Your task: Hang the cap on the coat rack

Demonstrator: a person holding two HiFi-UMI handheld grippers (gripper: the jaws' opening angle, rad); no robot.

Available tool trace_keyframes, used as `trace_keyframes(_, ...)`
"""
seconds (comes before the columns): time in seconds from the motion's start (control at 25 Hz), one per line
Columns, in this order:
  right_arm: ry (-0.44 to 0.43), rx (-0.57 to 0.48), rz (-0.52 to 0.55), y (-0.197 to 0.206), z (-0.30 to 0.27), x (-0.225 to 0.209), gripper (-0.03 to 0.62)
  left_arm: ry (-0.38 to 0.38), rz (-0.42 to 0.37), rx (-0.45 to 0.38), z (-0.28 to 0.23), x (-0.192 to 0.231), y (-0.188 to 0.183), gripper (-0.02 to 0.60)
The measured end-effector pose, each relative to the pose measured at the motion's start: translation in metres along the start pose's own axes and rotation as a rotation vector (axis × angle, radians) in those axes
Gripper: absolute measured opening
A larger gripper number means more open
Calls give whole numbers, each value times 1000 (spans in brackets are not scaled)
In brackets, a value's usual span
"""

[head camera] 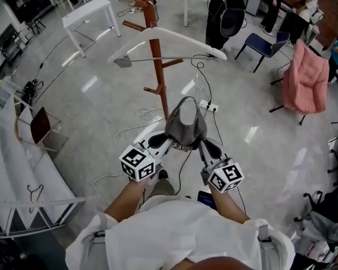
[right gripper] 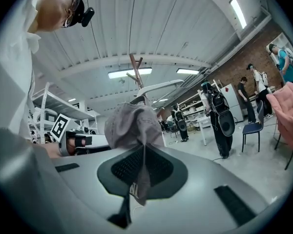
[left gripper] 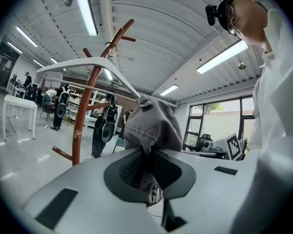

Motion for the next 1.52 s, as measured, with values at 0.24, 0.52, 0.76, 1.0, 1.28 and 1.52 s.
trace_keyframes(0.24, 19, 22, 49, -10, -48, -3, 28, 30, 42, -22, -13, 44, -15, 28)
trace_keyframes(0.52, 6, 46, 65, 12, -95, 6, 28, 31, 43, -31, -8, 99, -18, 28)
trace_keyframes(0.76, -1, 114, 53, 47, -116, 21, 28, 16, 69, -30, 16, 133, 3, 28)
trace_keyframes(1.0, 37, 168, 34, 79, -127, 23, 28, 15, 121, -8, 27, 158, 29, 28)
trace_keyframes(1.28, 69, 177, 44, 102, -140, 16, 28, 29, 125, -15, 24, 183, 50, 28)
trace_keyframes(1.52, 102, 167, 49, 119, -147, -4, 28, 12, 123, -23, 12, 195, 71, 26)
Point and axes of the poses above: the fingertips, and each gripper's own axes: z backward along the fingers, x to its left, y out of its underside, the point moved 5 cm from there along z, backward along the fingers, and after that the axes turned 10 degrees about -x, right-handed, at the moved point
